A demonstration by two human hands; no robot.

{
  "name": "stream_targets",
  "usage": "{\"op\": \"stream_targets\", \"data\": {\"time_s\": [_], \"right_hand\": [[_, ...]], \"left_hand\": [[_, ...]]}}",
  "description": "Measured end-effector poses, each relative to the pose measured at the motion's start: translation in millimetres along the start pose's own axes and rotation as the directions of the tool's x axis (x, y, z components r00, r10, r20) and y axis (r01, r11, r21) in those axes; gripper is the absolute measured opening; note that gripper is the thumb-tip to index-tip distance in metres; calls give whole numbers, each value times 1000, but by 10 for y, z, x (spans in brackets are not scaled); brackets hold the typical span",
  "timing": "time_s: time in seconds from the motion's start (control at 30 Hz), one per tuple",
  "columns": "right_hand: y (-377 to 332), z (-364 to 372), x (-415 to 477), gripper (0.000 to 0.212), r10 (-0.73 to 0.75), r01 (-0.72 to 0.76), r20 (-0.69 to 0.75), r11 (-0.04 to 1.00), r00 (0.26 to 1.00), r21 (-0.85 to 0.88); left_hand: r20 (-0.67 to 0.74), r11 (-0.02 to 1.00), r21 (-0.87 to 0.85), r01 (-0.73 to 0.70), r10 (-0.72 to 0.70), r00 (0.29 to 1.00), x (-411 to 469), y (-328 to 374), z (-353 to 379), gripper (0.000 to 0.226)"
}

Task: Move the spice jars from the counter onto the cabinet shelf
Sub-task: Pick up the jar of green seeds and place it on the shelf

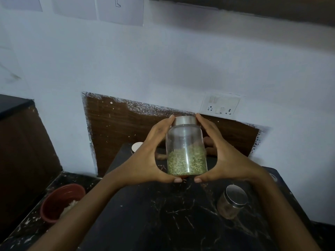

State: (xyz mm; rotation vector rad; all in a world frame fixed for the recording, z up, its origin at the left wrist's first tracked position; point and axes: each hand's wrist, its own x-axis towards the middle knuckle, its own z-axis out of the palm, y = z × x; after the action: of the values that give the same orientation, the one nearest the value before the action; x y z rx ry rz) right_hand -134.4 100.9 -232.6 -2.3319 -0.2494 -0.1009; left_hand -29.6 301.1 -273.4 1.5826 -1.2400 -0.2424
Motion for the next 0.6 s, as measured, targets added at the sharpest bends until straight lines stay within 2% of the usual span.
{"op": "stream_targets", "data": {"time_s": [0.2,0.27,0.43,0.5,0.6], "right_hand": [[-20,66,7,135,-31,25,-33,986,999,-167],[-25,40,-20,138,-20,16,-30,988,999,-151],[-14,-75,-137,139,23,-26,38,998,999,64],[-15,-61,-154,135,21,-24,25,992,999,120],[-8,-42,-156,130,8,-4,-41,995,999,103]], "left_hand": [[26,981,194,-25,20,999,60,41,83,134],[1,989,147,-28,28,1000,52,50,104,131],[-25,993,-114,-32,29,999,-17,91,135,131],[-12,988,-152,-31,29,999,-16,95,152,130],[20,989,-144,-24,27,999,-5,93,159,130]]}}
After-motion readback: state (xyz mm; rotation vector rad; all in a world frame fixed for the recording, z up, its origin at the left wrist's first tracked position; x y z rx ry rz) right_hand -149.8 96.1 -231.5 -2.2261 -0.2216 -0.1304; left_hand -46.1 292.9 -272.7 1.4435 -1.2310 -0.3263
